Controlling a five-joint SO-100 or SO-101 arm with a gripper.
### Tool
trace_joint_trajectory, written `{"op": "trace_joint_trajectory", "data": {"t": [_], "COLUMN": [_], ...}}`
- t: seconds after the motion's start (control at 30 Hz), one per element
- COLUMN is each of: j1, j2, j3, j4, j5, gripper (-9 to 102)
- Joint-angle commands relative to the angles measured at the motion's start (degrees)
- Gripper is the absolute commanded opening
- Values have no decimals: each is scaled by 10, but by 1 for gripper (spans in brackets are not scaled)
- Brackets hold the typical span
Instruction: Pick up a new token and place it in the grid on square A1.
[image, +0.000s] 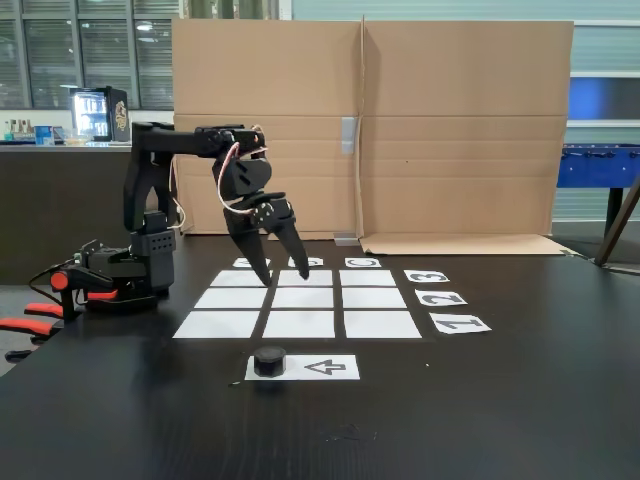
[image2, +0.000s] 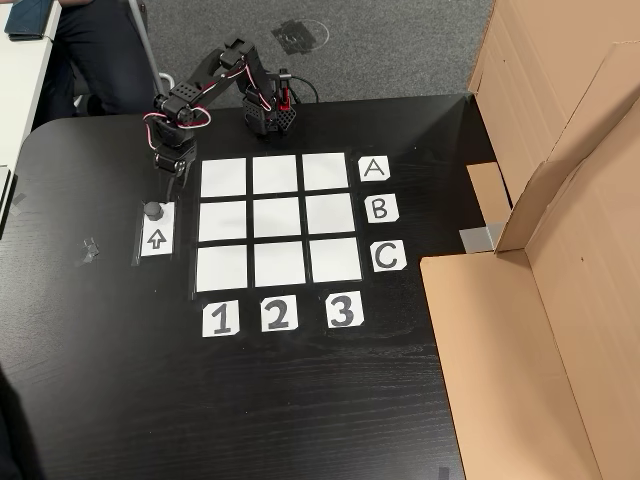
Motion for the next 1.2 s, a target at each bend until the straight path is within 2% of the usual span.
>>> {"op": "trace_joint_trajectory", "data": {"t": [0.0,0.73,1.17], "j1": [19,71,78], "j2": [-33,-236,-290], "j3": [-65,-300,-355], "j4": [14,92,126], "j5": [5,7,11], "gripper": [26,27,34]}}
